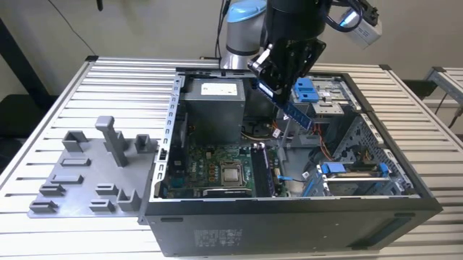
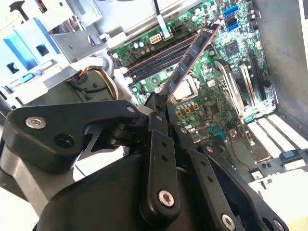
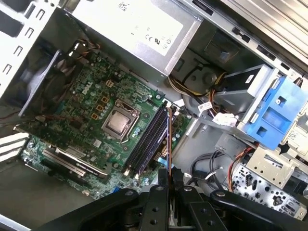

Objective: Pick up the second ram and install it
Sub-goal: 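Insert the second ram into the second slot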

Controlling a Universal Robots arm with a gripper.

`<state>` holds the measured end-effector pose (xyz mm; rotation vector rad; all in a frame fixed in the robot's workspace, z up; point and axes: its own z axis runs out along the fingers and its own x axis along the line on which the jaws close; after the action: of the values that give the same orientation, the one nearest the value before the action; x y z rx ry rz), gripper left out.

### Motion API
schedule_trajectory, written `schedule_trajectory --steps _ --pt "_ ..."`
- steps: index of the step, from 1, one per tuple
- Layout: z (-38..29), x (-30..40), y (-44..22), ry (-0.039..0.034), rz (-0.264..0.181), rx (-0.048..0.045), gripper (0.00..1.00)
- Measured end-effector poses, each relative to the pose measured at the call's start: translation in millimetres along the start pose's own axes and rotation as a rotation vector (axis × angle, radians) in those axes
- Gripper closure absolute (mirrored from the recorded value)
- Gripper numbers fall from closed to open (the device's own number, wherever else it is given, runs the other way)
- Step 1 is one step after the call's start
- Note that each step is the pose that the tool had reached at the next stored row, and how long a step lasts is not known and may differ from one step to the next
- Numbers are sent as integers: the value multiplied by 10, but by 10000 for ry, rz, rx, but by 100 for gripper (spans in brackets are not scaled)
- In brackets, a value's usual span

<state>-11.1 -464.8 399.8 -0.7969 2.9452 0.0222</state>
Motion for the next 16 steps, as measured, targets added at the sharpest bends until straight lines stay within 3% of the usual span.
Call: schedule_trajectory --steps 5,10,12,16 --pt "18 1 -6 56 338 31 86" --pt "33 -41 -32 376 374 -54 86" --pt "43 -57 -41 473 390 -90 86" --pt "76 -57 -43 524 708 -93 86"
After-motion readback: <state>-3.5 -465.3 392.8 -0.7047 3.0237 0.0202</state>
